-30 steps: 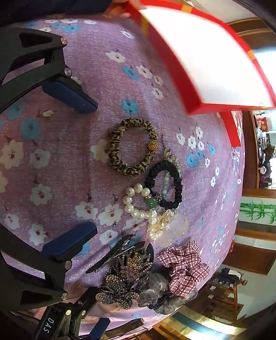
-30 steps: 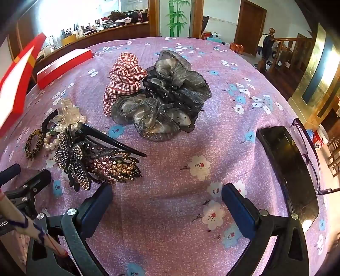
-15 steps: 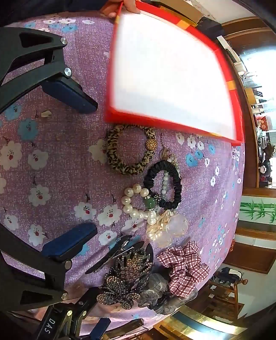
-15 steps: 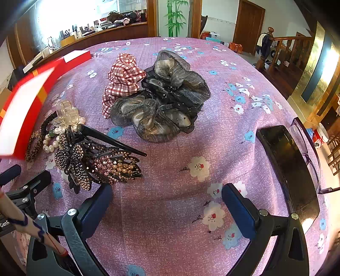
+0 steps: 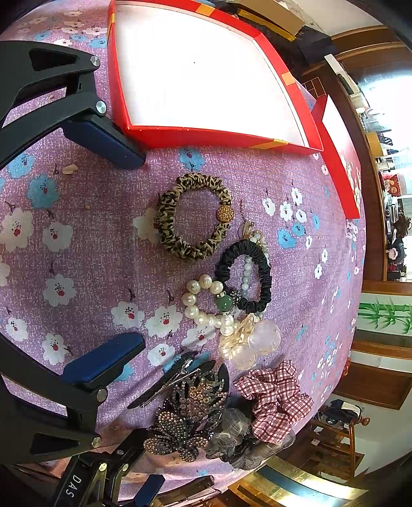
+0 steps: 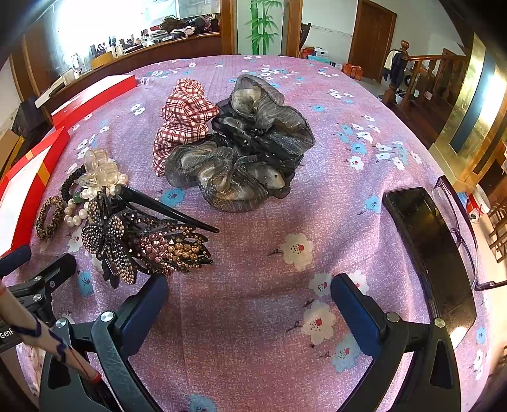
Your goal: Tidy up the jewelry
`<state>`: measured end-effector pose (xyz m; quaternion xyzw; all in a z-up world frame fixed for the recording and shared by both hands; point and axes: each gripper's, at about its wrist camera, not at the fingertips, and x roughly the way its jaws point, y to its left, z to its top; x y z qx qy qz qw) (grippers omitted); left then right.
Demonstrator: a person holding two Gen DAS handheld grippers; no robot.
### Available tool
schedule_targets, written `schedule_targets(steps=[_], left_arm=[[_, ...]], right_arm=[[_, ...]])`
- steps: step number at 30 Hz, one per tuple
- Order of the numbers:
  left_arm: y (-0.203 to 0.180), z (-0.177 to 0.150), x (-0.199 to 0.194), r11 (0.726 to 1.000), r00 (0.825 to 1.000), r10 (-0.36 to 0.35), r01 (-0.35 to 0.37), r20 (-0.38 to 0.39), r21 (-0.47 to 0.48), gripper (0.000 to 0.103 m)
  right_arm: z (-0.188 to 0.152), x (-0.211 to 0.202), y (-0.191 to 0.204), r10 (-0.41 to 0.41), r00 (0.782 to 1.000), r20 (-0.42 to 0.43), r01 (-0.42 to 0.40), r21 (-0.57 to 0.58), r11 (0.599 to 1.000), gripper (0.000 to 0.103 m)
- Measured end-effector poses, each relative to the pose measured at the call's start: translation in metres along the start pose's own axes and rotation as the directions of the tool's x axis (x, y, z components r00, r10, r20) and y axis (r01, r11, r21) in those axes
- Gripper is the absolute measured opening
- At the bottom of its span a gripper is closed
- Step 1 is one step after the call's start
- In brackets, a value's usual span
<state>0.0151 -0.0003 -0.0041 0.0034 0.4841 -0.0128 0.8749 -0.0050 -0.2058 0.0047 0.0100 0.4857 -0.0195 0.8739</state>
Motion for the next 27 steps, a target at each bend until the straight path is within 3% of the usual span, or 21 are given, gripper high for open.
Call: schedule_targets(steps=[11,22,24,27], left_arm=[[0.001,0.001,0.000,1.000,1.000,-0.002,0.002,0.000,-0.002,0.103],[0.000,-0.004,-0.007,1.000,1.000,-0.016,0.016,0.004,-0.005,0.103],[0.005,-0.012,-0.019,0.997,0.996,-0.081,0.081,0.038,0.000,0.103],[0.014,-0.028,-0.062,0.997,0.984,-0.077,0.075,0.161,0.016,0.103]], right_arm=[[-0.002,-0.002,0.002,-0.001,1.000,0.000,0.001,0.000,1.000,0.103],[-0.023,-0.058,-0.018,0.121,0.986,0.116,-0.133,0.101,0.986,0.102],[-0.025,-0.069,-0.014,0.133,0.980,0.148,-0.148,0.094,0.985,0.101],[-0.027,-0.091,-0.010,0.130,0.971,0.199,-0.149,0.086,0.985,0.101]])
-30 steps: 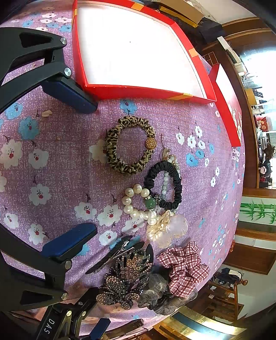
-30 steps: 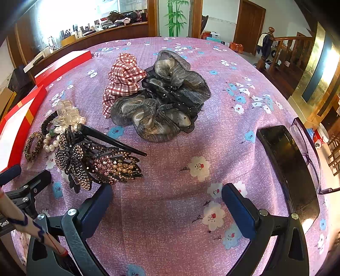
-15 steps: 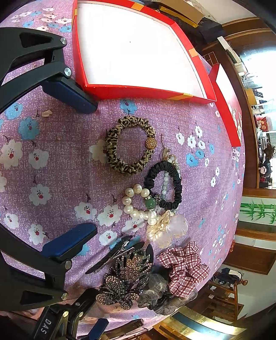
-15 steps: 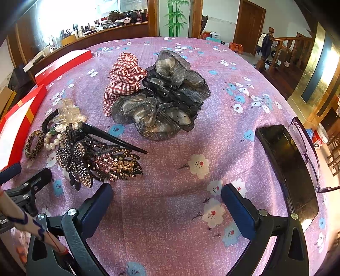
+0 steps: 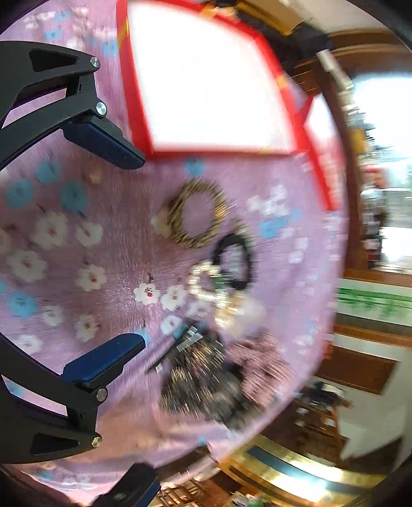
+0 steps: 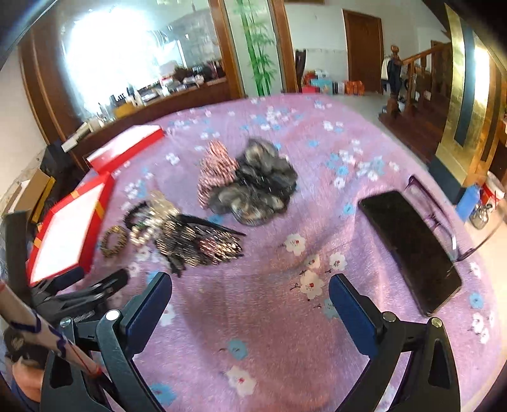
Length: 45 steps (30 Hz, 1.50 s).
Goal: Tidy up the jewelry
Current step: 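Move the right gripper to the black claw clip and close on it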
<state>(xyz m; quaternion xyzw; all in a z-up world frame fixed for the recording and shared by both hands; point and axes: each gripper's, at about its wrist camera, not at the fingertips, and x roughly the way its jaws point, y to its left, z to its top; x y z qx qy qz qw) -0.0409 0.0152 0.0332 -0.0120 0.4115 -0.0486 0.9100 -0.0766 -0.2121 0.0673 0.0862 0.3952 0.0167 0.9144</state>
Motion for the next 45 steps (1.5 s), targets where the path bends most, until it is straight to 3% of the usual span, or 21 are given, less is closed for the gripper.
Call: schedule_targets(steps=[2,6,10,13,29,37,41,43,45], left_arm=[[0.002,-0.005,-0.035,0.999,0.994,0.020,-0.023,0.107,0.027,0.103],[0.012,-0.014,-0.069,0.999,0.974,0.027,-0.035,0.226,0.031,0.103],[0.017,-0.011,-0.073,0.995,0.972,0.068,-0.081,0.224,0.050,0.103],[0.023,-0.007,-0.064,0.998,0.983,0.044,-0.050,0.179,0.028,0.103],[0.038,-0.011,-0.057,1.000,0.988,0.019,-0.021,0.154,0.010,0.103],[0.051,-0.011,-0.053,1.000,0.991,0.006,-0.005,0.131,-0.004,0.103],[0.056,-0.013,-0.056,1.000,0.991,0.007,-0.006,0.134,-0.007,0.103],[0.059,-0.013,-0.057,1.000,0.991,0.004,-0.003,0.137,-0.012,0.103],[0.061,-0.013,-0.057,1.000,0.991,-0.001,0.003,0.133,-0.014,0.103]], right_arm=[[-0.001,-0.016,0.007,0.013,0.999,0.049,-0.013,-0.009,1.000,0.101],[-0.004,-0.034,0.026,0.023,0.994,0.110,-0.017,-0.053,0.998,0.101],[-0.004,-0.032,0.039,0.030,0.994,0.110,-0.019,-0.098,0.995,0.093],[-0.006,-0.029,0.038,0.049,0.995,0.090,-0.039,-0.106,0.994,0.086],[-0.006,-0.016,0.067,0.127,0.991,0.030,-0.113,-0.288,0.951,0.086],[0.023,0.038,0.064,0.184,0.977,-0.110,-0.213,-0.384,0.898,0.086],[0.045,0.071,0.057,0.207,0.962,-0.177,-0.258,-0.353,0.899,0.083],[0.049,0.082,0.055,0.187,0.968,-0.169,-0.236,-0.349,0.907,0.083],[0.048,0.093,0.054,0.200,0.957,-0.209,-0.262,-0.339,0.903,0.077]])
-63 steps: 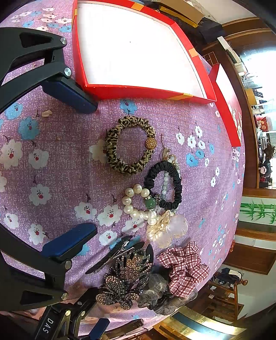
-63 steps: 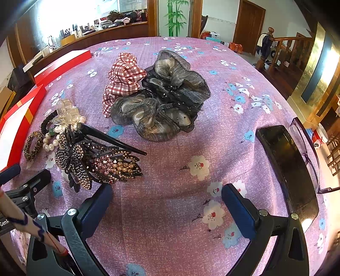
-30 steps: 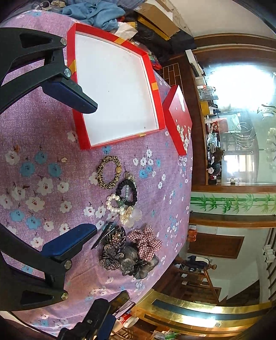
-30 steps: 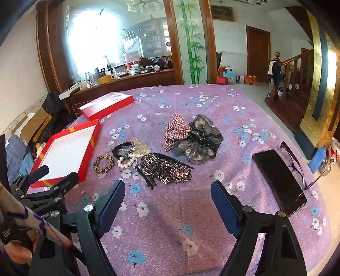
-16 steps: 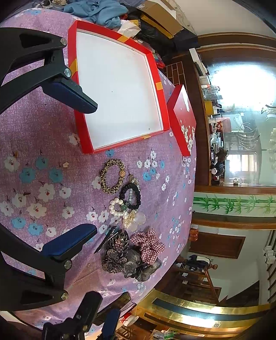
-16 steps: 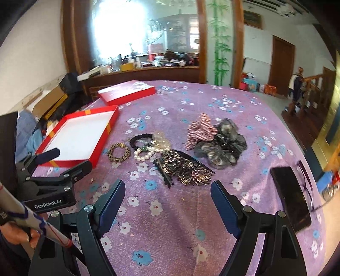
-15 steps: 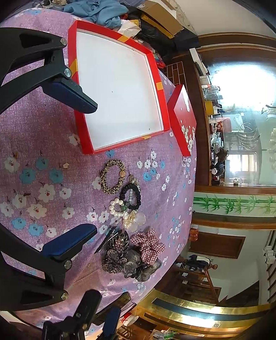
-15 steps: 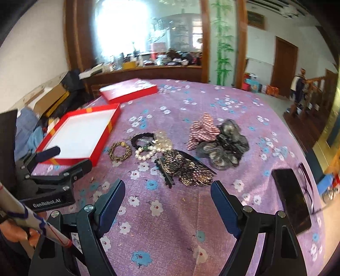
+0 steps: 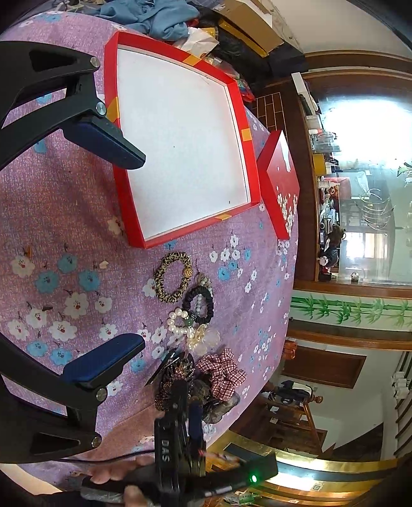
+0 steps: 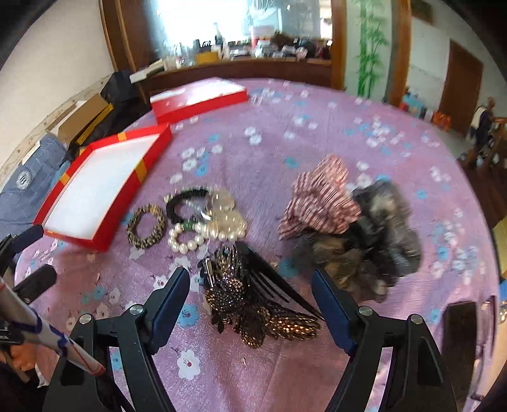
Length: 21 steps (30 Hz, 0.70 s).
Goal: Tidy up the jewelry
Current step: 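Move the right gripper to the black claw clip and close on it, then grasp the leopard-print bracelet with the left gripper while the right holds the clip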
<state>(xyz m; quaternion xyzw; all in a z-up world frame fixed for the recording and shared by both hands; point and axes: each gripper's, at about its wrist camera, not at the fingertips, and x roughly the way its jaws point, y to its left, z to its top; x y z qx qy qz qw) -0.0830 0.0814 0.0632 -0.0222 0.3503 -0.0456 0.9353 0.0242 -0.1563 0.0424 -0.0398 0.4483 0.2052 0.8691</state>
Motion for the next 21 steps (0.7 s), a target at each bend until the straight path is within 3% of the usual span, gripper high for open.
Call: schedule_targets(steps=[3,8,10,15,18,20,21], left_arm=[[0.004,-0.001,0.001,1.000,1.000,-0.009,0.009,-0.003,-0.002,0.103],[0.005,0.000,0.006,0.999,0.999,-0.042,0.042,-0.028,-0.004,0.103],[0.005,0.001,0.009,0.997,0.996,-0.076,0.076,-0.052,0.003,0.103],[0.007,0.008,0.016,0.987,0.981,-0.162,0.161,-0.107,-0.013,0.103],[0.005,0.017,0.020,0.979,0.972,-0.203,0.203,-0.119,-0.011,0.102],[0.000,0.025,0.026,0.976,0.967,-0.215,0.219,-0.137,0.014,0.094],[-0.004,0.030,0.031,0.975,0.964,-0.215,0.222,-0.157,0.029,0.083]], right_arm=[[-0.007,0.008,0.006,0.005,0.999,-0.048,-0.007,-0.041,0.999,0.070],[-0.016,0.016,0.012,-0.007,0.997,-0.082,0.000,-0.080,0.997,0.043],[-0.018,0.019,0.013,0.015,0.997,-0.081,-0.021,-0.070,0.997,0.037],[-0.022,-0.001,0.015,0.055,0.998,-0.014,-0.055,0.009,0.998,0.037],[-0.029,-0.024,0.014,0.072,0.995,0.067,-0.078,0.085,0.993,0.037],[-0.034,-0.040,0.012,0.073,0.990,0.120,-0.089,0.127,0.988,0.037],[-0.037,-0.049,0.011,0.077,0.986,0.150,-0.100,0.154,0.983,0.037]])
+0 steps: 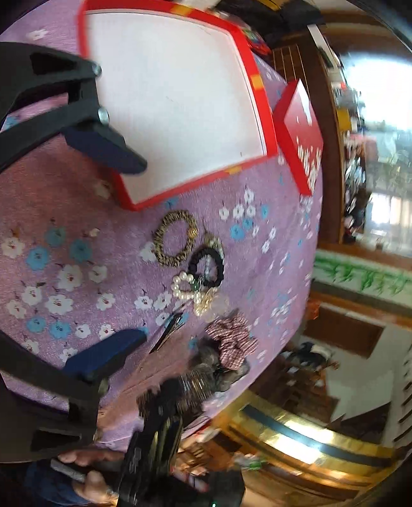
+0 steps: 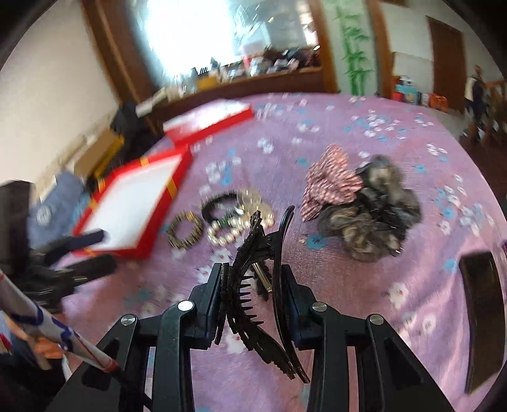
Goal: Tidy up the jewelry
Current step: 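Grasp the leopard-print bracelet with the left gripper while the right holds the clip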
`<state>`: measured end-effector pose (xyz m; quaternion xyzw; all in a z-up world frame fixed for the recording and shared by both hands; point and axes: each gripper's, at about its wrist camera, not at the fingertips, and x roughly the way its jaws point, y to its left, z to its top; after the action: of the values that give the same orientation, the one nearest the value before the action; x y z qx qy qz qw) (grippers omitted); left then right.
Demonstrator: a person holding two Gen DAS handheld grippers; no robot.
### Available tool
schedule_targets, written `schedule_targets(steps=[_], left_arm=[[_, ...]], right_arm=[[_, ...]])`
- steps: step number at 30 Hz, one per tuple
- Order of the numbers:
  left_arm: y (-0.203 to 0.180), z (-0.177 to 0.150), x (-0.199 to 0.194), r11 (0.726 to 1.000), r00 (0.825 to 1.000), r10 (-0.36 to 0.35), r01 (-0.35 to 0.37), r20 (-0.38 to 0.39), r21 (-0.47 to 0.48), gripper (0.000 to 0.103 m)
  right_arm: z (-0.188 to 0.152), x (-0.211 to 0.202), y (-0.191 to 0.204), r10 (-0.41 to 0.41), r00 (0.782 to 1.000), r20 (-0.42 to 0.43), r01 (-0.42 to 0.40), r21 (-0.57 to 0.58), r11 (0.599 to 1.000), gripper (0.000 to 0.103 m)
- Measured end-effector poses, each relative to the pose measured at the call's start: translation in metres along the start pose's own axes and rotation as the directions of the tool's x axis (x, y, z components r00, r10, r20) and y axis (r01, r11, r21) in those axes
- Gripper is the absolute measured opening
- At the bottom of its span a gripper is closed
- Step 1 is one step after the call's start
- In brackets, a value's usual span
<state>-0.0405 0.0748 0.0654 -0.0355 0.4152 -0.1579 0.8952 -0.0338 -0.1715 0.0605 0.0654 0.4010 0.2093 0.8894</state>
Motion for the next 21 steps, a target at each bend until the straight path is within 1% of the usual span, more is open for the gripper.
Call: schedule_targets(steps=[1,2,4,5,6,7,10,12,14,15,16,18,21], left_arm=[[-0.001,0.005,0.005,1.000,1.000,0.003,-0.003,-0.016,0.005,0.073],[-0.002,0.011,0.010,1.000,0.999,-0.003,0.003,-0.036,0.013,0.069],[-0.002,0.020,0.021,1.000,0.997,-0.021,0.022,-0.077,0.021,0.055],[-0.002,0.025,0.025,0.999,0.996,-0.026,0.027,-0.091,0.016,0.053],[-0.002,0.027,0.029,0.999,0.994,-0.038,0.040,-0.104,0.019,0.052],[-0.004,0.031,0.036,0.997,0.988,-0.058,0.063,-0.140,0.033,0.051],[-0.008,0.037,0.047,0.993,0.976,-0.085,0.099,-0.202,0.059,0.051],[-0.011,0.038,0.053,0.993,0.974,-0.052,0.073,-0.220,0.087,0.051],[-0.017,0.037,0.062,0.988,0.970,-0.031,0.065,-0.239,0.136,0.051],[-0.018,0.035,0.066,0.988,0.969,-0.009,0.046,-0.245,0.148,0.051],[-0.020,0.034,0.070,0.987,0.969,0.018,0.023,-0.247,0.160,0.051],[-0.025,0.032,0.076,0.980,0.968,0.037,0.013,-0.247,0.198,0.051],[-0.028,0.027,0.088,0.971,0.965,0.093,-0.033,-0.244,0.237,0.051]], right_arm=[[-0.001,-0.007,-0.002,0.006,1.000,0.020,-0.006,0.024,1.000,0.037],[-0.002,-0.014,-0.003,0.007,0.999,0.040,-0.009,0.048,0.999,0.037],[-0.006,-0.027,-0.005,-0.006,0.997,0.077,-0.001,0.080,0.997,0.037],[-0.007,-0.032,-0.006,-0.011,0.996,0.090,0.003,0.087,0.996,0.037],[-0.008,-0.036,-0.006,-0.013,0.995,0.100,0.003,0.094,0.996,0.037],[-0.009,-0.040,-0.007,-0.012,0.994,0.108,0.001,0.100,0.995,0.037],[-0.010,-0.049,-0.008,-0.014,0.993,0.119,0.001,0.108,0.994,0.037],[-0.011,-0.052,-0.008,-0.022,0.991,0.129,0.007,0.112,0.994,0.038],[-0.012,-0.052,-0.009,-0.011,0.991,0.131,-0.005,0.119,0.993,0.038],[-0.013,-0.053,-0.010,-0.008,0.991,0.131,-0.008,0.121,0.993,0.038],[-0.015,-0.054,-0.011,-0.008,0.991,0.133,-0.009,0.123,0.992,0.038],[-0.017,-0.054,-0.011,-0.003,0.991,0.133,-0.013,0.120,0.993,0.038],[-0.019,-0.057,-0.011,-0.002,0.991,0.134,-0.014,0.119,0.993,0.038]])
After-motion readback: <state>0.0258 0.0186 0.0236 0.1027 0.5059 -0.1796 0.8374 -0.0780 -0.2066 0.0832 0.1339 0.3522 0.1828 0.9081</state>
